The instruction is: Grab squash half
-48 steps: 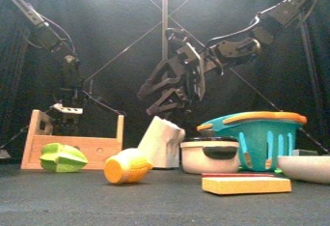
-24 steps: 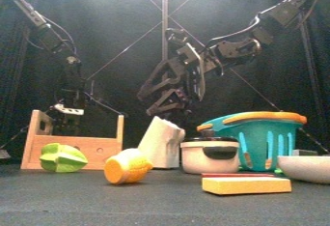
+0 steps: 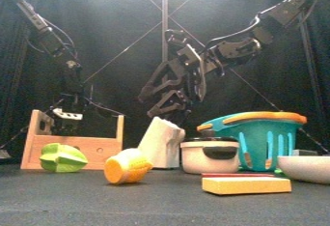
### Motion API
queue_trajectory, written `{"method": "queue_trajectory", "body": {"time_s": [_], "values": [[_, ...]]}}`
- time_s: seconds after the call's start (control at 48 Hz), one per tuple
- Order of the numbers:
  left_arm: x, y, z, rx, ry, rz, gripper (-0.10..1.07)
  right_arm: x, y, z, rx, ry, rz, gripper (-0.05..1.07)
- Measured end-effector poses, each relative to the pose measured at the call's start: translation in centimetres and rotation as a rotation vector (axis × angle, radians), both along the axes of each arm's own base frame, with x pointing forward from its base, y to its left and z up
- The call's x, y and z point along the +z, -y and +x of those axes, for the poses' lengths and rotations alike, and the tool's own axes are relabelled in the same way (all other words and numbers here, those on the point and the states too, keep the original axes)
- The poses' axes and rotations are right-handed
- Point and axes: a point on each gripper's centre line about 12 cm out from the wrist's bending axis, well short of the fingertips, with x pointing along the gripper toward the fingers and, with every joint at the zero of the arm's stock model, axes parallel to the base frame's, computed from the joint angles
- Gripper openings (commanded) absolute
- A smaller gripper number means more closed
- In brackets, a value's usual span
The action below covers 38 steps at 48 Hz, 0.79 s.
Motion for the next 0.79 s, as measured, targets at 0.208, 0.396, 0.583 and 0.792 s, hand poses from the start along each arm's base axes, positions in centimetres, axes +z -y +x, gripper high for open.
{"method": "queue_trajectory", "body": {"time_s": [0.208,0.396,0.583,0.792], "values": [[1.7,0.2,0.0,-0.005,0.036,0.027,0.69,0.0,0.0,0.0,0.0,-0.002,0.0,1.03],[3.4,0.7,0.2,-0.023,0.084,0.055,0.69,-0.1,0.0,0.0,0.002,-0.005,-0.002,1.03],[4.1,1.0,0.3,-0.031,0.109,0.068,0.69,0.4,0.0,-0.1,0.001,0.006,-0.004,1.03],[4.1,1.0,0.3,-0.033,0.11,0.068,0.69,0.4,0.0,-0.2,0.003,-0.009,-0.008,1.03]]}}
